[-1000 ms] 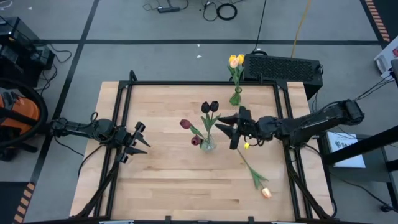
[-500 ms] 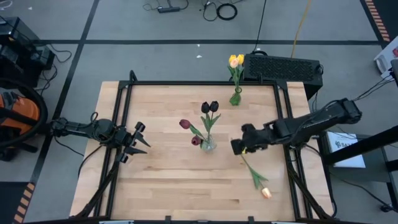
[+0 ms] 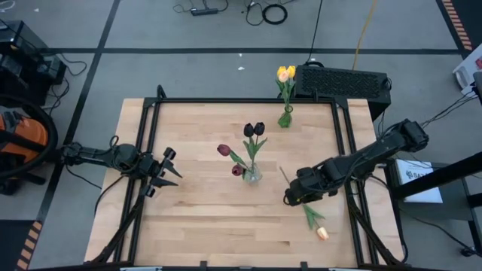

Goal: Sort flowers into vase by color
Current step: Put the light pink tulip into the green vase

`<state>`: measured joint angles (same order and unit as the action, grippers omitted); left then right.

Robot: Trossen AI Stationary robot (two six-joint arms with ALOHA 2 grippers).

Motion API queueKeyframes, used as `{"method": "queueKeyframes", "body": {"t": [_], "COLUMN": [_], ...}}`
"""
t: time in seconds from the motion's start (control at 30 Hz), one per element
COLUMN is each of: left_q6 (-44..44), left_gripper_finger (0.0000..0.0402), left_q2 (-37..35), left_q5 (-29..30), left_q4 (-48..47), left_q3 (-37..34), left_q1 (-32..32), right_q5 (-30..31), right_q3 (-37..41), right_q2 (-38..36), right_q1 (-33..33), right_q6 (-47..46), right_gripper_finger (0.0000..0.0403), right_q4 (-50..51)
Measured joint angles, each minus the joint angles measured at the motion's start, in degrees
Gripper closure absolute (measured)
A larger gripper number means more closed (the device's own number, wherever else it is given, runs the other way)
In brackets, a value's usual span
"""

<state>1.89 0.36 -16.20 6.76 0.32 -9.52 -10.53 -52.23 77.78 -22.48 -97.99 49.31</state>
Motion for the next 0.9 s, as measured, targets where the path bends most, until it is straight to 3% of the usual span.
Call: {"method": "queueKeyframes", "body": {"t": [0.2, 0.4, 0.67, 0.9], "left_q6": [0.0, 0.0, 0.0, 0.0], "left_gripper_finger": [0.0258, 0.0258, 0.0258, 0.0258], "left_q2": [0.0, 0.0, 0.0, 0.0], "left_q5": [0.0, 0.0, 0.0, 0.0], "left_q4": [0.0, 0.0, 0.0, 0.0], "left_q3": [0.0, 0.0, 0.0, 0.0], "left_q1": [0.0, 0.0, 0.0, 0.0], "right_q5": [-0.2, -0.3, -1.9, -1.5], "right_q3": [0.0, 0.0, 0.0, 0.0], "right_q2": [2.0, 2.0, 2.0, 2.0], "right_q1": [-1.5, -2.3, -4.0, -4.3], "right_q6": [0.6, 8.2, 42.1, 76.2], "right_gripper_finger": [0.0353, 0.0306, 0.024, 0.023], "right_q4": [1.6, 0.3, 0.7, 0.7]}}
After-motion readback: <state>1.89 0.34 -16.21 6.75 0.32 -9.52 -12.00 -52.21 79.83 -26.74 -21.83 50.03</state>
